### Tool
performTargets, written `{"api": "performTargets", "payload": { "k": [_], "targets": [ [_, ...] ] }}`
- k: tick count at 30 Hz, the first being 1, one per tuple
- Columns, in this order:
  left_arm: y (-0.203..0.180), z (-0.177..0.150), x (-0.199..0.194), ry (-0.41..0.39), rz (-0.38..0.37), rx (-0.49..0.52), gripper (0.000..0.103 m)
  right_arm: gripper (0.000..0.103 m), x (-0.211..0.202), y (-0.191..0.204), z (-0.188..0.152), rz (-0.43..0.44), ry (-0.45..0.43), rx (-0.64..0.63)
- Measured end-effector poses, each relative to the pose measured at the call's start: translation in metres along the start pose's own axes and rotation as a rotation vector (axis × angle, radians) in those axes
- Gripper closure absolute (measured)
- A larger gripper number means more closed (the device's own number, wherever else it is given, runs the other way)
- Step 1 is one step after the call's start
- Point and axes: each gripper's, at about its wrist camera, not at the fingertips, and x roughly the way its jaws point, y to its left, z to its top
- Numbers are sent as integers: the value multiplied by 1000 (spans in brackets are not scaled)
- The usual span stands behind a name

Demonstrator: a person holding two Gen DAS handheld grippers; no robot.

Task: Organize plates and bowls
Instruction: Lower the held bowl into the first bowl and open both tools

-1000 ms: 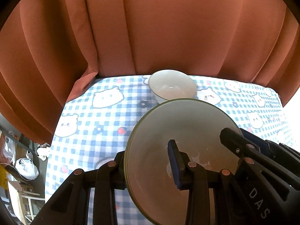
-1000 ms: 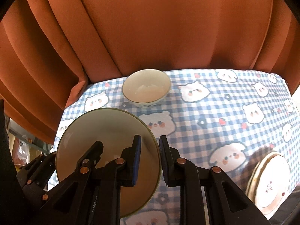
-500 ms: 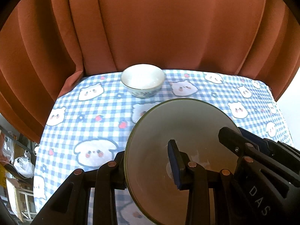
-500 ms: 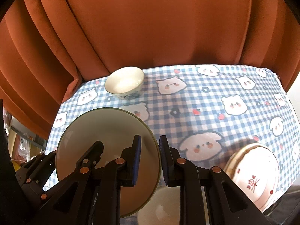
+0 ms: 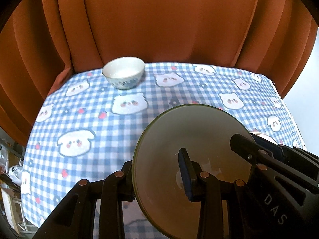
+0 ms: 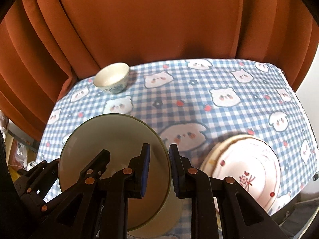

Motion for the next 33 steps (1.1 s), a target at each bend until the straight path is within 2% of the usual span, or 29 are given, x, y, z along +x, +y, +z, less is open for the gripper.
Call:
{"api": "performTargets", "payload": {
  "k": [13, 24, 33],
  "targets": [
    [-9, -35, 24, 87, 23, -57, 69, 79, 16, -13, -27, 4, 81, -62],
    [-5, -44, 37, 116, 69, -74, 69, 79, 35, -12, -38, 22, 142, -103],
    [-12, -50, 41, 107, 109, -44, 69, 79, 44, -13, -45, 23, 163, -107]
  ]
}}
